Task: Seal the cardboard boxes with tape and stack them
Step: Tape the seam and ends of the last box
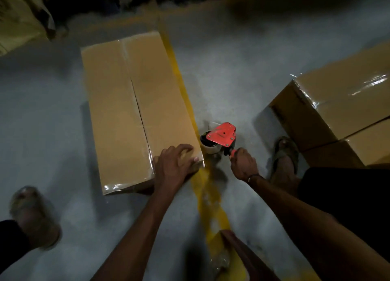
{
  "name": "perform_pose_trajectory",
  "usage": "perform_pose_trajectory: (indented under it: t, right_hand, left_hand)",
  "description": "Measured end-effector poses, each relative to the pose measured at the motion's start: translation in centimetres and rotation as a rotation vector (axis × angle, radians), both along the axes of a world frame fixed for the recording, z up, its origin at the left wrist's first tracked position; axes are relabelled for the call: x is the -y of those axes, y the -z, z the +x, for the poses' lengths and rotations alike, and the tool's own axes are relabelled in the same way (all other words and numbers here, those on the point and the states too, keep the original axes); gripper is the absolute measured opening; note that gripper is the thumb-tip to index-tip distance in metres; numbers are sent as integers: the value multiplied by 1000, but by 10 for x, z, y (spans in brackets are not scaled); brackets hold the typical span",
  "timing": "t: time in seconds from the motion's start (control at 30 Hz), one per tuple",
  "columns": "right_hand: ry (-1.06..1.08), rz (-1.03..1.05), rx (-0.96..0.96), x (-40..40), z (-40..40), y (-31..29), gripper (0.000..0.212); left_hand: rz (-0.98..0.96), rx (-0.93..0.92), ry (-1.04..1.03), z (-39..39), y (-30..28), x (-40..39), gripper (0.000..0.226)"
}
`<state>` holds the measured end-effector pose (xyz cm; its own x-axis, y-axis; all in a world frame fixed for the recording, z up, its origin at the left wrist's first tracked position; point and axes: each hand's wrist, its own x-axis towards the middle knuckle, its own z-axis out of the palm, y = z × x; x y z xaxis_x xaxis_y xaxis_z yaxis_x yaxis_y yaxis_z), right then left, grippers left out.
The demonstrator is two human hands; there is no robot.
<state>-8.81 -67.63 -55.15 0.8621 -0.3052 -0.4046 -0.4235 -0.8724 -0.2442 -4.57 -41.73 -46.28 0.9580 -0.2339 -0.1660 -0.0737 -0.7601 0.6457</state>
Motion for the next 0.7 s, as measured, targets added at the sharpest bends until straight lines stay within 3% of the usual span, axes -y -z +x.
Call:
perform_pose_trajectory:
  t: [0.37,0.57,0.7]
  right_hand:
    - [299,344,0,-21,-21,82,23]
    - [292,344,-245,-11,-8,72,30]
    - [299,314,-51,-18,4,12,58]
  left_hand:
    - [-63,106,-58,-5,21,-2,31]
    - [-72,112,-49,-3,19,-2,29]
    - [-85,100,30,0,16,-11,27]
